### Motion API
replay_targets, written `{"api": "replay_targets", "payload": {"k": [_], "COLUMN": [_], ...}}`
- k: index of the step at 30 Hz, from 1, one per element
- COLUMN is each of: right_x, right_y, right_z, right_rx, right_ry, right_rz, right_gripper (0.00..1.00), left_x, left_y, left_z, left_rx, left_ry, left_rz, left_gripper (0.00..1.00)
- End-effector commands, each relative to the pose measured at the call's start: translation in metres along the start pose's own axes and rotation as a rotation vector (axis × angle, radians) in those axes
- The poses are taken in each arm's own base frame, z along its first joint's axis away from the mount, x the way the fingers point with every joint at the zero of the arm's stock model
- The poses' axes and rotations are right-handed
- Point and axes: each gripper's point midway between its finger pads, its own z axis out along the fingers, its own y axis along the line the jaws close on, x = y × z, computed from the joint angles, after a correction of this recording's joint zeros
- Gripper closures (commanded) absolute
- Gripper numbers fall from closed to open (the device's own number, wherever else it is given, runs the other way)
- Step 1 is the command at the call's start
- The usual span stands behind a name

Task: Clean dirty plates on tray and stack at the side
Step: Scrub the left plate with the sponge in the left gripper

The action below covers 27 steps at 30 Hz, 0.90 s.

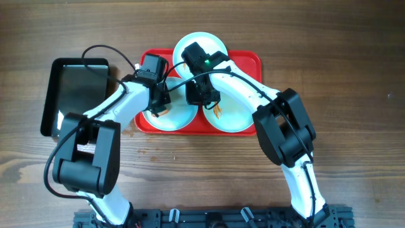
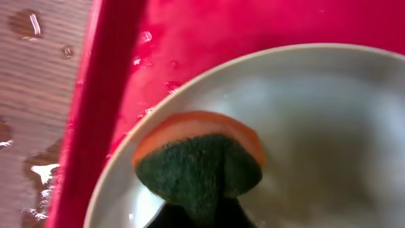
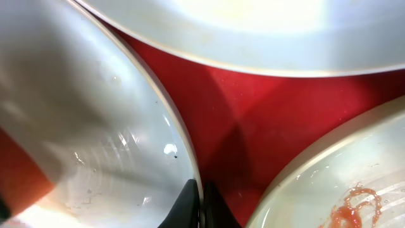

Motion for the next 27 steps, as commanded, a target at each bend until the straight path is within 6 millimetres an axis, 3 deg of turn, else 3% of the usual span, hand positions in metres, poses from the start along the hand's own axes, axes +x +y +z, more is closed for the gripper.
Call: {"api": "replay_targets", "payload": {"k": [1,2,4,5,7,10,12,15,18,20,21,24,27], "right_x": [-0.004,-0.004,-0.004,-0.004,-0.004,-0.004,-0.004,-0.004,-0.004,-0.004,-0.004,-0.004,-0.003], "right_y": [-0.006,-0.006,-0.006,-0.006,-0.006,-0.006,-0.006,-0.006,-0.006,-0.006,-0.006,-0.006,-0.005], "right_z": [-0.01,-0.01,-0.01,-0.01,-0.01,-0.01,-0.01,-0.01,-0.01,-0.01,-0.01,-0.01,-0.01], "right_rx": [0.035,0.035,0.035,0.035,0.036,0.035,0.035,0.036,0.035,0.036,0.036,0.034,0.025], "right_ry": [-0.028,-0.028,-0.028,-0.027,-0.027,-0.027,-0.027,-0.027,-0.027,-0.027,-0.027,-0.026,-0.022], "right_rz": [0.01,0.01,0.01,0.01,0.007,0.005,0.003,0.003,0.003,0.003,0.003,0.003,0.003], "right_gripper": [0.96,0.96,0.96,0.96,0.96,0.96,0.96,0.96,0.96,0.96,0.96,0.96,0.96], "left_x": [0.035,0.022,0.011,0.006,0.007,0.008,0.009,0.013,0.015,0.015,0.015,0.018,0.021], "left_y": [0.035,0.03,0.018,0.004,0.002,0.002,0.002,0.004,0.005,0.005,0.005,0.007,0.008], "left_z": [0.016,-0.005,-0.022,-0.038,-0.039,-0.038,-0.037,-0.034,-0.034,-0.034,-0.034,-0.034,-0.032], "left_rx": [-0.131,-0.103,-0.03,0.06,0.073,0.071,0.069,0.061,0.057,0.057,0.057,0.05,0.045], "left_ry": [0.111,0.076,0.037,0.017,0.021,0.024,0.029,0.044,0.051,0.051,0.051,0.065,0.075], "left_rz": [0.004,-0.002,-0.014,-0.022,-0.022,-0.022,-0.021,-0.02,-0.019,-0.019,-0.019,-0.017,-0.013], "left_gripper": [0.96,0.96,0.9,0.55,0.45,0.46,0.57,0.62,0.83,0.87,0.86,0.62,0.57]}}
